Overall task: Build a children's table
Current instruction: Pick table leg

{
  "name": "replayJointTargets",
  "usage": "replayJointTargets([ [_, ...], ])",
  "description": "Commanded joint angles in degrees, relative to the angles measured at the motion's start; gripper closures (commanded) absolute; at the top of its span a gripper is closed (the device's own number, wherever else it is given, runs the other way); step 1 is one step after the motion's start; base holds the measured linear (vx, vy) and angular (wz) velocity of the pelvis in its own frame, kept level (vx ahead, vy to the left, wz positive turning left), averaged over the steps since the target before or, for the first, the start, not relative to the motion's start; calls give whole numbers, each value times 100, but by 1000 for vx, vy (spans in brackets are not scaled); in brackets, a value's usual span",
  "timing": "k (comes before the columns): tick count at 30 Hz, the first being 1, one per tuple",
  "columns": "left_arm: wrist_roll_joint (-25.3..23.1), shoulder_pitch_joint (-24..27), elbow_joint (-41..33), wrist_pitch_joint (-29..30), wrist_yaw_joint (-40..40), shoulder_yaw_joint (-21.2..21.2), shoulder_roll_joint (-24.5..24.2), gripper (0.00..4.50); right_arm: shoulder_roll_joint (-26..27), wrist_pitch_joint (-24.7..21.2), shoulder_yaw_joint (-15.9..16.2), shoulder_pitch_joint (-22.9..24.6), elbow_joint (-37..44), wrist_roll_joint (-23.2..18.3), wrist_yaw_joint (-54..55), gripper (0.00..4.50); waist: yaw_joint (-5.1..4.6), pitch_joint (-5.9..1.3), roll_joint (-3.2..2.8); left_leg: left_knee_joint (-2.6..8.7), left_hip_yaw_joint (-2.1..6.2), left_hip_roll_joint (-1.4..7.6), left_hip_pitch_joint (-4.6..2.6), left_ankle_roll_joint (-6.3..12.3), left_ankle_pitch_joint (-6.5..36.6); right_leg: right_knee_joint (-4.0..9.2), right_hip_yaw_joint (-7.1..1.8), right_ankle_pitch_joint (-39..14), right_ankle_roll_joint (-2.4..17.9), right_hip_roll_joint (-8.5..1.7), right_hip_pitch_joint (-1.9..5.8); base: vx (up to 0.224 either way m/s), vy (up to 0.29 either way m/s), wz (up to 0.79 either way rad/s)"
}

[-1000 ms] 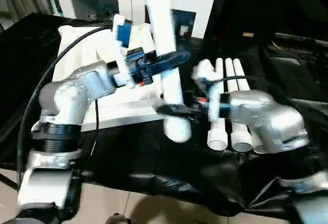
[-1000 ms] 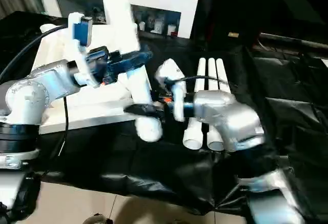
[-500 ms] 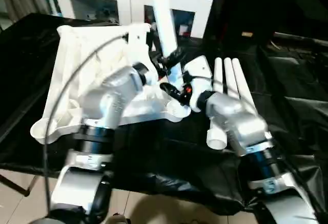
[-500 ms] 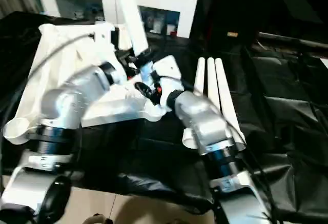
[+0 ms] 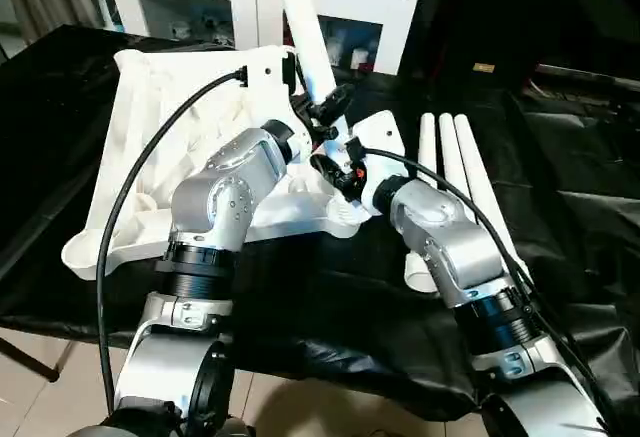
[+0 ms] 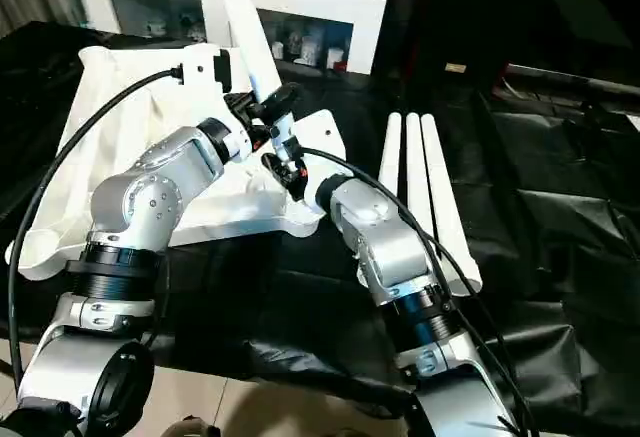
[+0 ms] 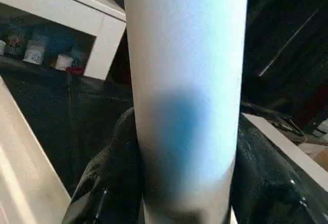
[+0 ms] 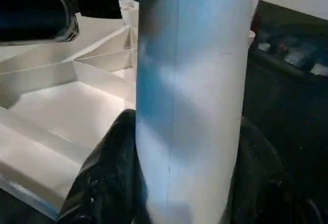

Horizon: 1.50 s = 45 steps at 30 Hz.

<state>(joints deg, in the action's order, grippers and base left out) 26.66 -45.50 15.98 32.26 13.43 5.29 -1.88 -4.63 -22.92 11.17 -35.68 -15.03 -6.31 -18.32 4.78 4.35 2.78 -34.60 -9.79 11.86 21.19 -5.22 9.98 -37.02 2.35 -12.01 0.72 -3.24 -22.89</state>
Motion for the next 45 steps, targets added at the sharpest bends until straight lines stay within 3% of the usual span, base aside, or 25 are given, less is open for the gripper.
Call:
replayJointTargets([
  [1,-115,7,18,-14,-52,79,-130,260,-67,150,-124,-158,71,-48,-118,197,-33,-512,-78,324,-5,42,-54,-80,490,363,-254,484,1084,-318,394,0,0,0],
  [5,-42,13,-98,54,271,16,-227,262,-79,-72,-235,-179,172,-339,-388,175,-54,-508,-80,333,2,50,-57,-62,508,364,-248,437,1078,-321,388,0,0,0],
  [9,356,17,-489,543,1453,-289,-690,264,-573,-728,-246,-302,436,-836,-1473,146,-43,-521,-87,326,-1,55,-80,24,463,337,-242,545,1204,-312,395,0,0,0],
  [11,490,21,-559,702,1987,-428,-946,264,-938,-1068,-162,-337,458,-990,-2066,146,-15,-508,-90,323,-11,62,-71,50,436,335,-248,584,1268,-317,390,0,0,0],
  [18,1039,7,-736,1105,2810,-274,-1228,264,-1650,-1421,70,-269,685,-1259,-3147,146,9,-497,-47,316,-26,62,-59,48,517,362,-251,280,1343,-338,399,0,0,0],
  [21,1236,50,-911,1252,3161,-294,-1364,265,-1724,-1566,53,-263,767,-1384,-3287,146,0,-495,-41,323,-22,66,-57,45,525,368,-246,112,1327,-342,396,0,0,0],
  [22,1260,67,-951,1271,3247,-319,-1410,265,-1736,-1615,40,-263,791,-1427,-3330,173,-7,-485,-46,321,-26,69,-64,45,552,379,-247,45,1321,-337,374,0,0,0],
  [24,1288,124,-986,1292,3403,-367,-1494,265,-1721,-1738,-19,-264,810,-1484,-3354,180,-8,-491,-55,325,-24,73,-71,27,563,381,-243,-4,1317,-335,368,0,0,0],
  [32,1372,187,-1046,1378,3507,-344,-1504,266,-1723,-1852,0,-204,916,-1567,-3428,253,14,-498,-55,329,-23,72,-62,-32,517,373,-242,49,1279,-334,373,0,0,0],
  [36,1315,195,-1038,1355,3518,-366,-1517,266,-1698,-1902,-18,-190,974,-1607,-3380,262,7,-497,-58,328,-22,67,-60,-42,520,376,-244,25,1255,-336,375,0,0,0],
  [38,1211,155,-937,1384,3312,-359,-1487,210,-1656,-1868,-46,-203,946,-1567,-3286,262,7,-497,-66,329,-20,69,-62,-52,518,378,-241,20,1252,-335,371,0,0,0],
  [40,1140,73,-738,1463,3029,-291,-1408,193,-1584,-1778,-84,-220,889,-1484,-3116,263,-1,-495,-65,325,-25,60,-60,-88,501,375,-243,55,1254,-324,363,0,0,0],
  [43,541,80,-540,1004,2298,-404,-1211,162,-1229,-1431,-226,-236,702,-1193,-2361,263,-4,-506,-69,329,-11,74,-57,-133,499,391,-243,19,1206,-338,366,0,0,0],
  [45,-122,62,-313,546,1318,-478,-964,149,-1059,-1152,-53,-175,711,-854,-1950,263,-7,-509,-79,328,-4,83,-58,-177,481,396,-242,76,1166,-336,372,0,0,0],
])
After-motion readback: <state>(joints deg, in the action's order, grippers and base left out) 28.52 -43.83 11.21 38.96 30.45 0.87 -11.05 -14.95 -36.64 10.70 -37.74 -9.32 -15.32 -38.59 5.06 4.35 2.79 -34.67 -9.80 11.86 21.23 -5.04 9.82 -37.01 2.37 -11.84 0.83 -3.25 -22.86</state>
